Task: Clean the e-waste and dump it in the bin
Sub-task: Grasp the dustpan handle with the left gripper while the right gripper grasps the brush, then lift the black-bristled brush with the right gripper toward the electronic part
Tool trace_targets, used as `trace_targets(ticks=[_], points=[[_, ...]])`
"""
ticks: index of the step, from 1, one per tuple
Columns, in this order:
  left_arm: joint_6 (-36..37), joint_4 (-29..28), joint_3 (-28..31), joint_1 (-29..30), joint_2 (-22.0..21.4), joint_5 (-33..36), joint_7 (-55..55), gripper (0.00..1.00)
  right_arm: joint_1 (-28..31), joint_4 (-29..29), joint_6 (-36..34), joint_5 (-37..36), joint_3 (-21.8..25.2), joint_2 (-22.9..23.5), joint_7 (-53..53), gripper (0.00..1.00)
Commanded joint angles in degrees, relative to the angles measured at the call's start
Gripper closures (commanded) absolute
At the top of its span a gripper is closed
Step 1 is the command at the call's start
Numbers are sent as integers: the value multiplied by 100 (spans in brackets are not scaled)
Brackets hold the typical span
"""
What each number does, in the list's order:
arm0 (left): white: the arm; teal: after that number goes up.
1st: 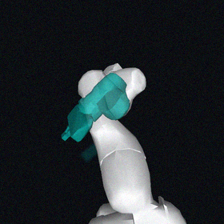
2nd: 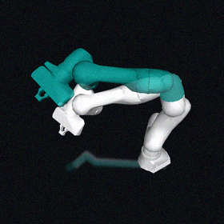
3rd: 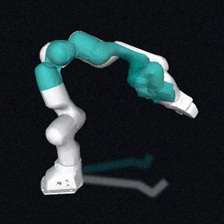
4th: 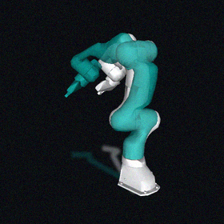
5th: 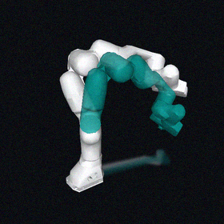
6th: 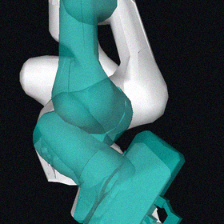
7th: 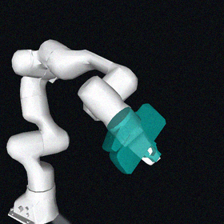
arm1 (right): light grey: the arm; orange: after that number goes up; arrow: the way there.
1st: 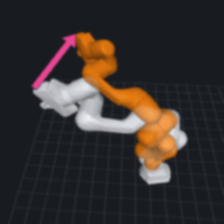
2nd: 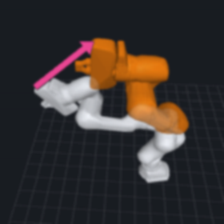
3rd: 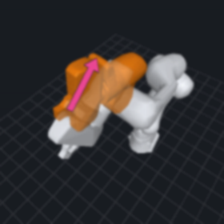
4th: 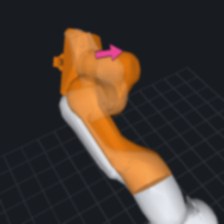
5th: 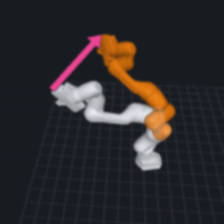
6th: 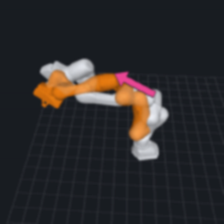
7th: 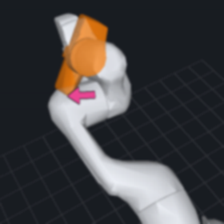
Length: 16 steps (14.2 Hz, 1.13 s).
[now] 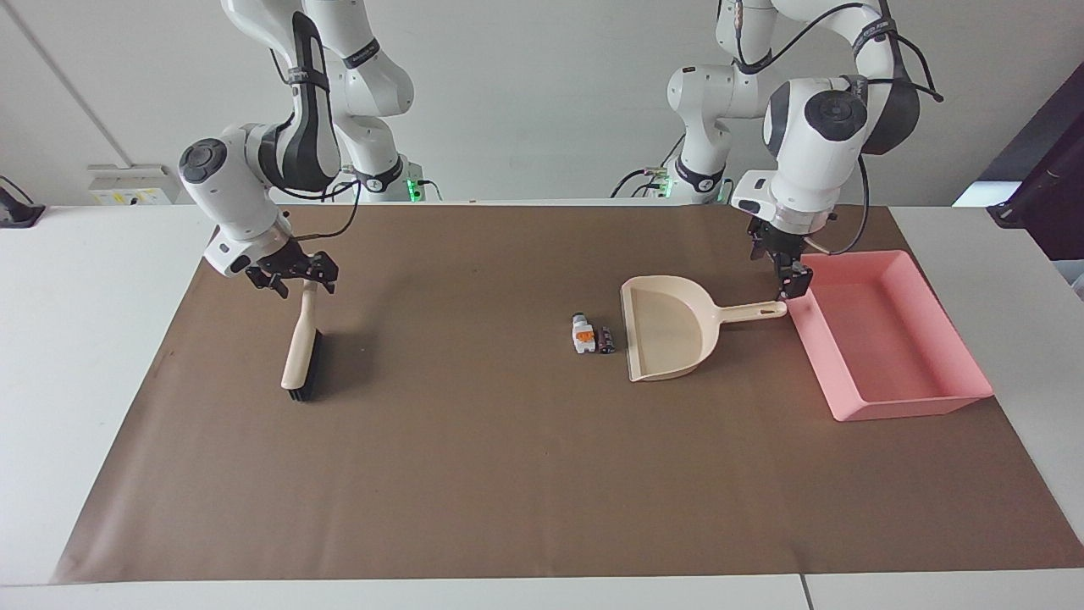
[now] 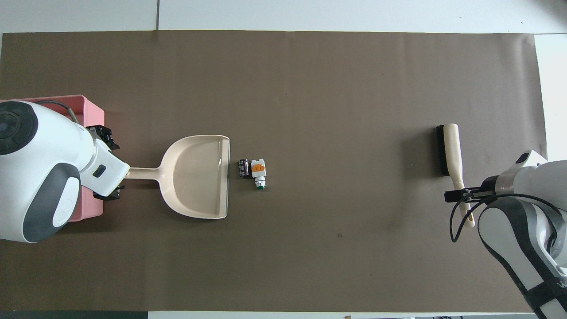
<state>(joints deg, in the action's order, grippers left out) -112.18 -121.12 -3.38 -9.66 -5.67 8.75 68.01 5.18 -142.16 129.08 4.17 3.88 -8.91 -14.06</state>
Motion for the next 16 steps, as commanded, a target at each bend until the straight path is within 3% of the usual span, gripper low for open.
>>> trace_targets(ticks=[1,3,4,5,6,10,13,16], points=[[-635,-498,48,-27,48,476,-138,3,71,-146,109,110,-19,-119,-255,17],[-998,-711,48,-88,188,505,-314,3,71,-137,109,110,-19,-111,-238,34],[-1051,-712,48,-167,293,513,-419,4,71,-137,109,110,-19,-111,-229,49],[-1243,-720,48,-229,416,514,-603,4,63,-137,109,110,-19,-111,-177,77],[-1306,-764,48,-273,469,514,-666,4,62,-128,100,110,-19,-111,-80,97],[-1587,-940,48,-484,637,1172,-1254,9,10,-75,83,110,-28,-84,122,100],[-1605,-1098,48,-537,602,1182,-1281,10,-51,327,-180,102,-106,3,289,100],[-1623,-1116,48,-546,619,1182,-1352,19,-805,977,-751,23,-186,144,1182,100]])
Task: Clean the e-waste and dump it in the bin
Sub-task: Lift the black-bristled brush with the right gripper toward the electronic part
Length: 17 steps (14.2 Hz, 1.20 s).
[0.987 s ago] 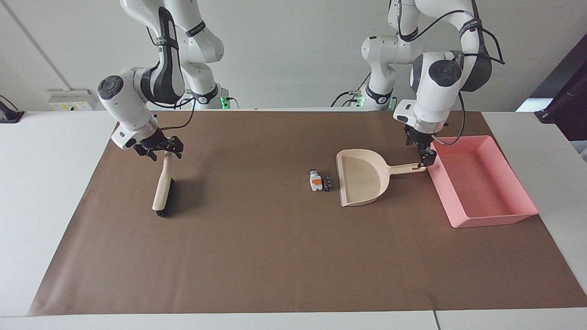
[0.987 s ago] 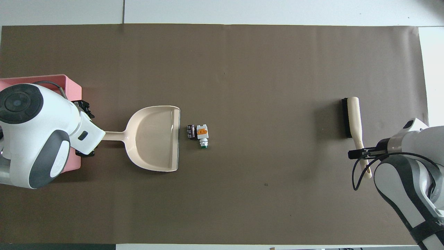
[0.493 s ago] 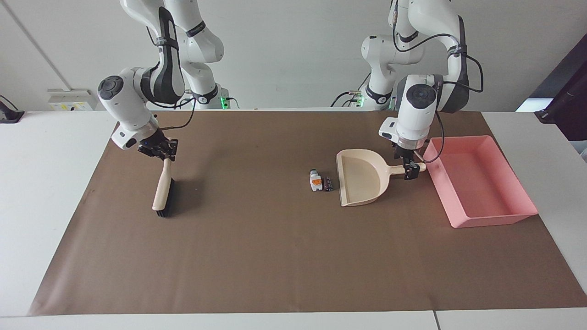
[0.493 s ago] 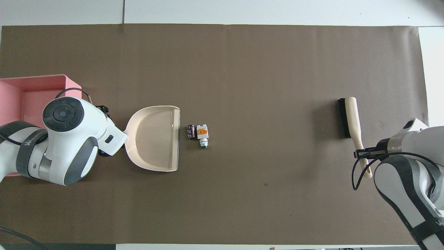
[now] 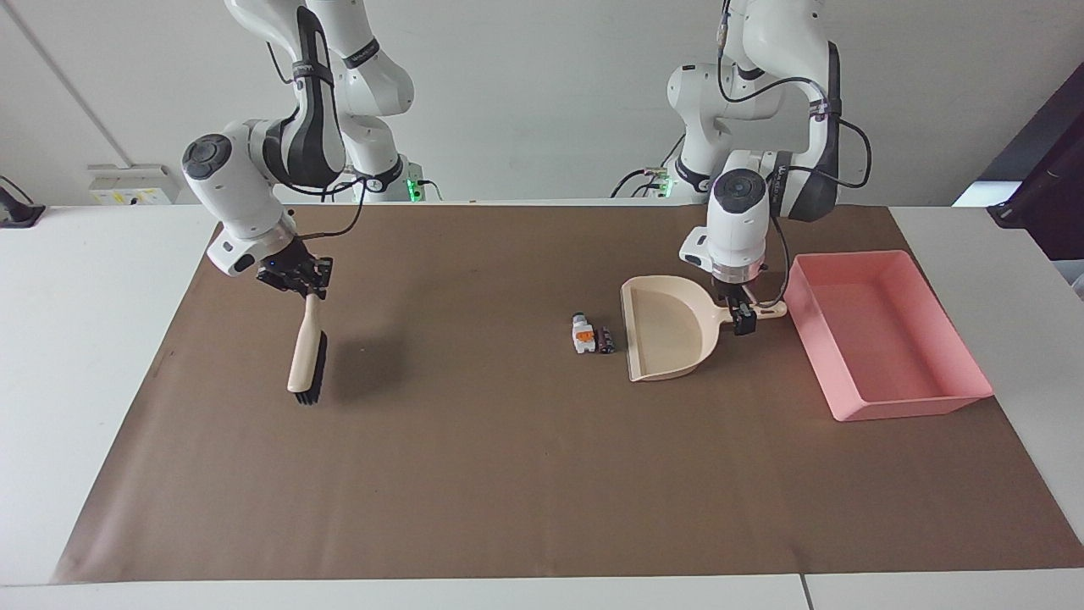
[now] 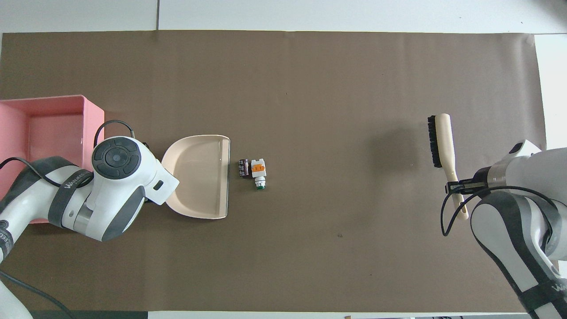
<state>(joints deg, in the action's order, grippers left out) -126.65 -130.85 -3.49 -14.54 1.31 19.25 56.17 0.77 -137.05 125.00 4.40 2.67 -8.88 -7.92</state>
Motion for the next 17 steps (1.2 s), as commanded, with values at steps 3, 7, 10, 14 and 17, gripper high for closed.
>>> trace_targets(ticks=[3,7,10,14,17], points=[[-211,-143,59,-127,-78,131,-177,49,-1181,854,-433,-27,-65,316,1457,100],[-106,-99,59,-154,-78,131,-212,90,-2429,1721,-844,-492,-74,850,3142,100],[104,128,59,-119,-113,131,-106,100,-2924,2488,-1232,-519,-74,1309,3815,100],[1203,657,59,-293,-52,584,-115,100,-3600,2604,-1145,-528,-74,1555,4465,100],[1177,666,59,-470,-17,870,-1,100,-4013,2876,-1294,-563,-74,1854,4597,100]])
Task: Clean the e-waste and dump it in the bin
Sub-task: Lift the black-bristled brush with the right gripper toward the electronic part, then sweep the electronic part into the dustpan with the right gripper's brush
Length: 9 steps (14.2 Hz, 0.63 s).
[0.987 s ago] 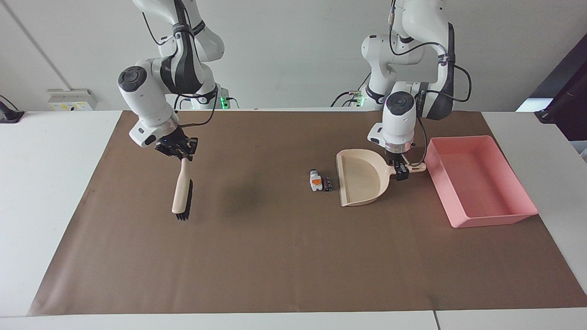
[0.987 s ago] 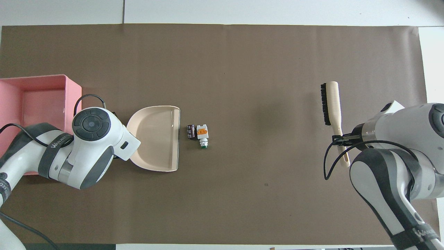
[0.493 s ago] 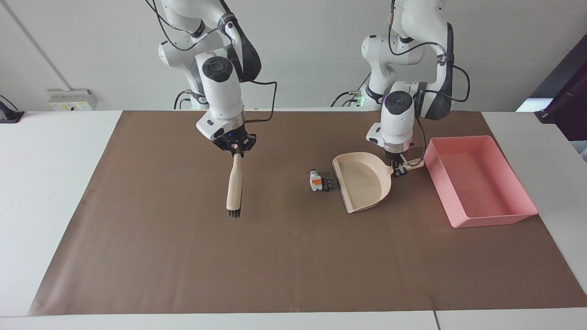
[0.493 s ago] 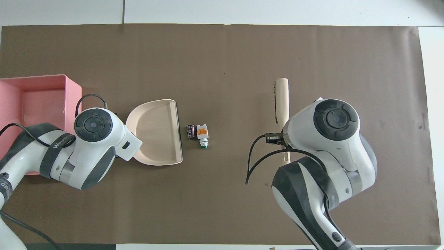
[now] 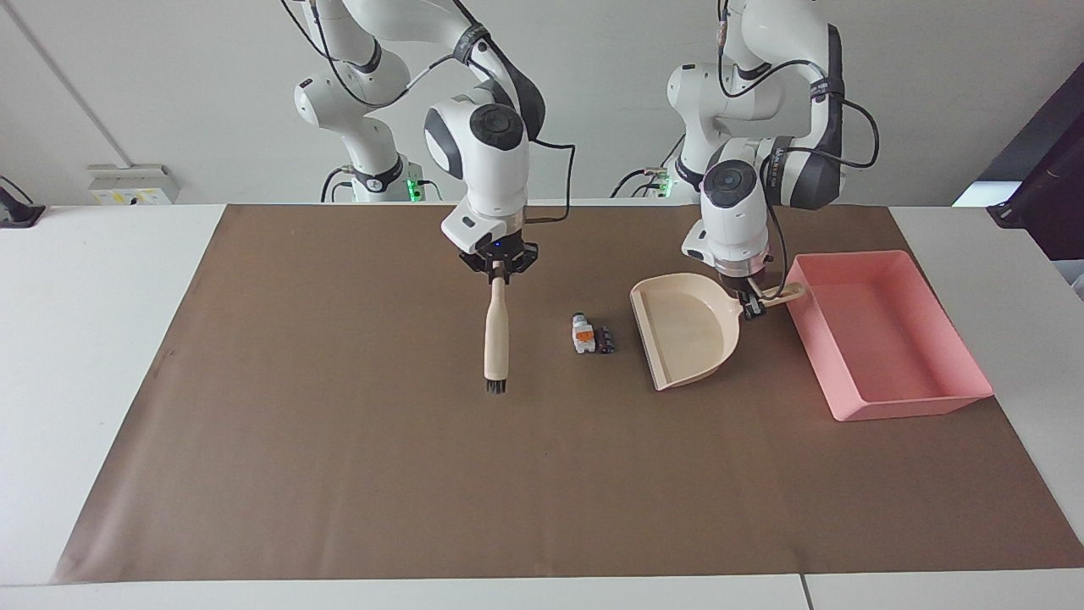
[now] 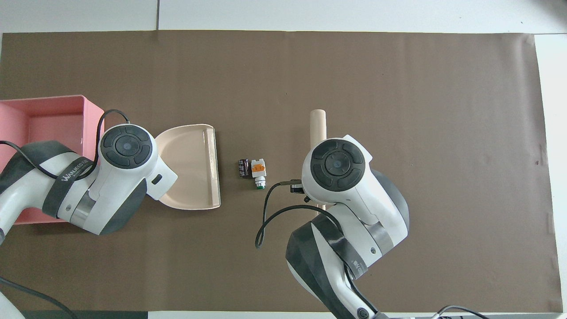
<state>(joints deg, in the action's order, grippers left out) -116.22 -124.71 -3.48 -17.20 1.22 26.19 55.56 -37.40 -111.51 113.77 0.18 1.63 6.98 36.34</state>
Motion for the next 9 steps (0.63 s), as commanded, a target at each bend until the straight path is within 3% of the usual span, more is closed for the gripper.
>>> trace_targets(ticks=[1,6,9], points=[[117,69,58,-240,79,176,51,100,-381,427,-197,-254,30,434,241,100],[205,552,58,-363,606,176,60,100,-830,507,-163,-308,-5,813,277,100],[319,509,58,-504,643,176,43,100,-857,490,21,-168,-233,918,102,100]])
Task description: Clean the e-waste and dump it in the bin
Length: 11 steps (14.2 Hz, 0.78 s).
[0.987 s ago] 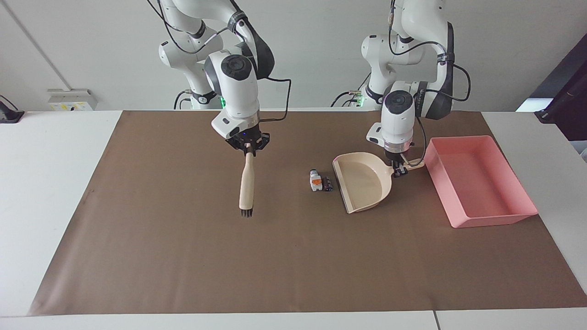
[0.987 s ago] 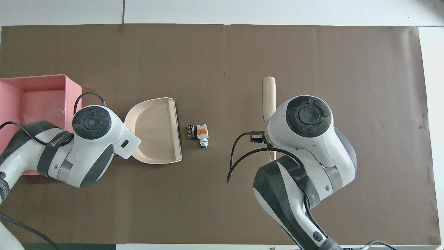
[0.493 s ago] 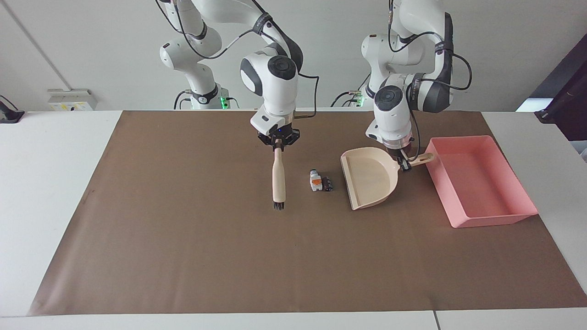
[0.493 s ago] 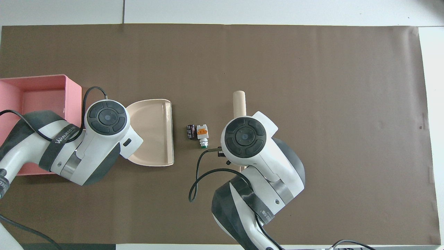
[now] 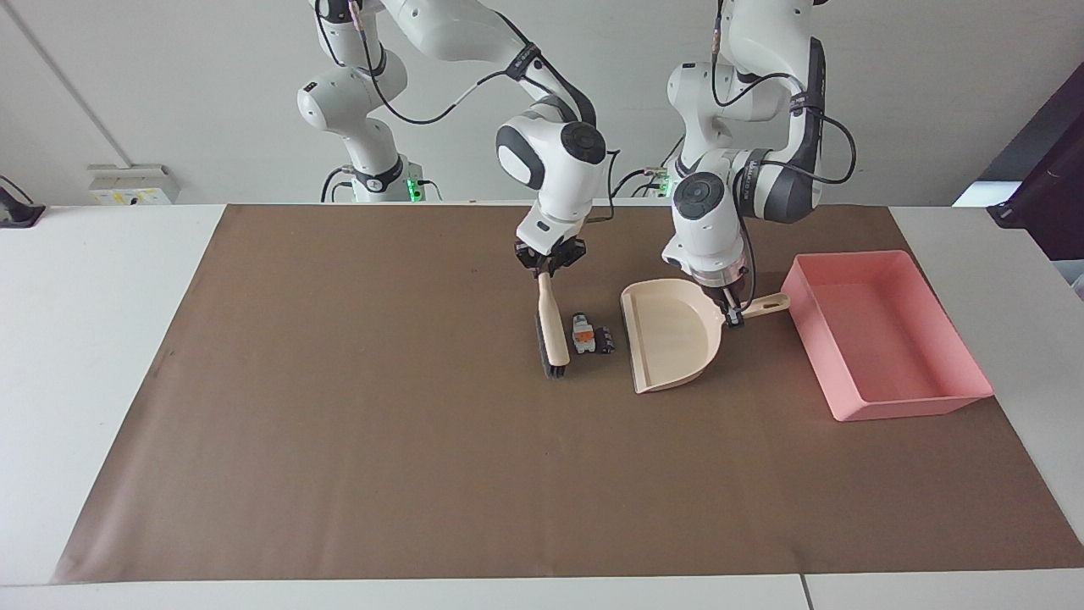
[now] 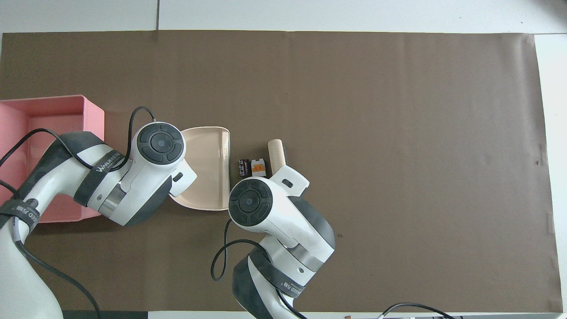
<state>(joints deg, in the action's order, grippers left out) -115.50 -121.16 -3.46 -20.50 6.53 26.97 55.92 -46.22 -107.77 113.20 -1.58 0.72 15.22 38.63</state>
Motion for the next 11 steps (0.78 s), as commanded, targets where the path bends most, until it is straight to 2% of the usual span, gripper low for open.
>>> trace_targets(ticks=[1,5,7,9,11], points=[[264,154,56,-182,112,98,7,100,25,115,201,148,-194,122,-162,100],[273,-22,56,-279,41,106,16,100,8,80,1000,1131,-414,201,-513,100],[255,-66,47,-279,24,106,42,100,-1,54,1597,2017,-485,289,-1091,100],[177,-171,47,-261,-20,106,42,100,-1,80,1818,2712,-485,306,-1593,100],[54,-215,39,-209,-38,98,42,100,-1,98,1960,2856,-485,306,-1639,100]])
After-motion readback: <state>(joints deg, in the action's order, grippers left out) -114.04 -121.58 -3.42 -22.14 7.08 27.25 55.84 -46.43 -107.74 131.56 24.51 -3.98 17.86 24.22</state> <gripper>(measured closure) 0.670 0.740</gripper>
